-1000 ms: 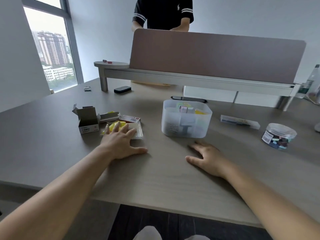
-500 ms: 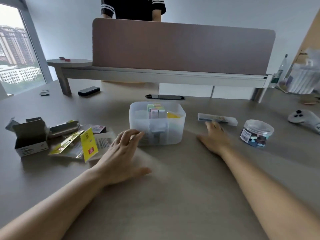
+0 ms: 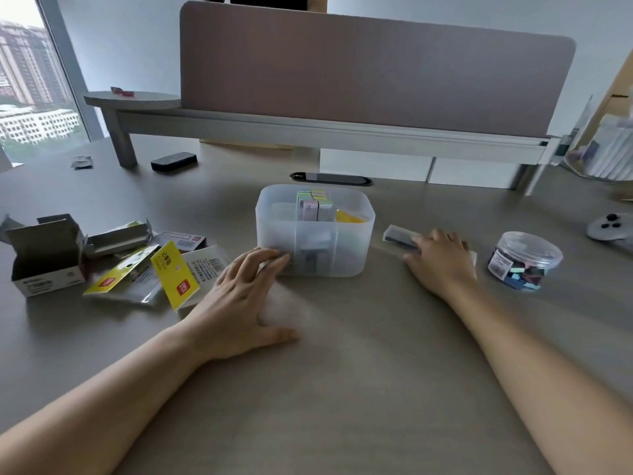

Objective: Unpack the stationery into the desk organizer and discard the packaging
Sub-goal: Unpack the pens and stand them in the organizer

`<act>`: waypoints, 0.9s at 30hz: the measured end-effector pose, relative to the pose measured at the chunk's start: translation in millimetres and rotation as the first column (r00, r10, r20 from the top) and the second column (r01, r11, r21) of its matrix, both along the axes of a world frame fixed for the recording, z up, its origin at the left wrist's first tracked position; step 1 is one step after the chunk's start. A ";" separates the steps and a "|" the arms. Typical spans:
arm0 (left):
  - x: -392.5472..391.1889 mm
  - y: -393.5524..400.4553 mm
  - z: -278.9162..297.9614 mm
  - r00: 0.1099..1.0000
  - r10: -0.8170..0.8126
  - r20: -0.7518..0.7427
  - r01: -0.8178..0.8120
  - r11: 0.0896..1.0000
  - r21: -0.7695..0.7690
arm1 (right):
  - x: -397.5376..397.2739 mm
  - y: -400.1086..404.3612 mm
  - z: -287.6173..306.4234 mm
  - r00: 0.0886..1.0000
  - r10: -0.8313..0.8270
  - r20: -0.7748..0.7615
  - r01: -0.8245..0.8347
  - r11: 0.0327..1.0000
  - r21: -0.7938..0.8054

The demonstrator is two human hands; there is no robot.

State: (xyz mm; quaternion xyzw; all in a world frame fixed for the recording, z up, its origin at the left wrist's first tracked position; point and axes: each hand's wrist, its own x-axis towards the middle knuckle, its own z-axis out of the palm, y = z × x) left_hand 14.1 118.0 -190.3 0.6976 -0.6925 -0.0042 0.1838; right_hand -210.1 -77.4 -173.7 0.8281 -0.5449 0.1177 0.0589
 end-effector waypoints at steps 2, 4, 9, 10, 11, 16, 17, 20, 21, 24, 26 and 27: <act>-1.0 0.6 1.0 1.000 0.014 0.028 -0.014 1.000 0.007 | -8.4 16.6 2.2 0.999 0.044 -0.031 -0.045 0.998 -0.031; -1.4 2.2 2.0 0.999 0.031 0.035 -0.031 0.999 0.008 | -19.5 29.5 1.7 0.998 0.059 0.028 -0.059 0.998 0.004; -9.8 12.8 10.3 0.999 0.041 -0.026 -0.043 0.995 -0.085 | -38.0 50.9 5.3 0.962 0.071 0.265 -0.112 0.983 0.142; -12.8 14.2 12.6 0.999 0.035 -0.041 -0.039 0.994 -0.101 | -40.6 56.0 6.0 0.953 0.091 0.290 -0.136 0.981 0.138; -16.8 15.4 15.0 0.998 0.027 -0.064 -0.035 0.992 -0.119 | -42.8 63.5 7.2 0.941 0.118 0.319 -0.170 0.975 0.141; -40.2 12.5 18.9 0.968 -0.016 -0.250 -0.014 0.993 -0.115 | -35.5 109.1 14.7 0.789 0.273 0.551 -0.436 0.880 0.187; -43.2 10.1 17.3 0.949 -0.020 -0.316 -0.006 0.997 -0.083 | -29.8 115.2 16.4 0.757 0.304 0.578 -0.483 0.857 0.181; -46.5 5.3 17.3 0.810 -0.012 -0.586 0.014 1.000 -0.001 | -10.1 125.9 16.2 0.686 0.361 0.631 -0.590 0.785 0.192; -45.2 4.7 17.9 0.771 -0.009 -0.637 0.016 1.000 0.006 | -4.2 127.9 14.8 0.666 0.375 0.645 -0.618 0.762 0.195; -35.6 4.4 19.2 0.732 -0.007 -0.681 -0.004 1.000 -0.015 | 8.5 130.1 10.0 0.643 0.410 0.647 -0.656 0.732 0.188; -30.4 4.8 18.6 0.706 0.005 -0.708 -0.023 1.000 -0.017 | 13.3 127.3 7.7 0.662 0.438 0.608 -0.648 0.742 0.171; -29.3 4.4 17.8 0.683 0.010 -0.731 -0.032 0.999 -0.016 | 15.2 125.1 6.9 0.678 0.467 0.567 -0.638 0.757 0.141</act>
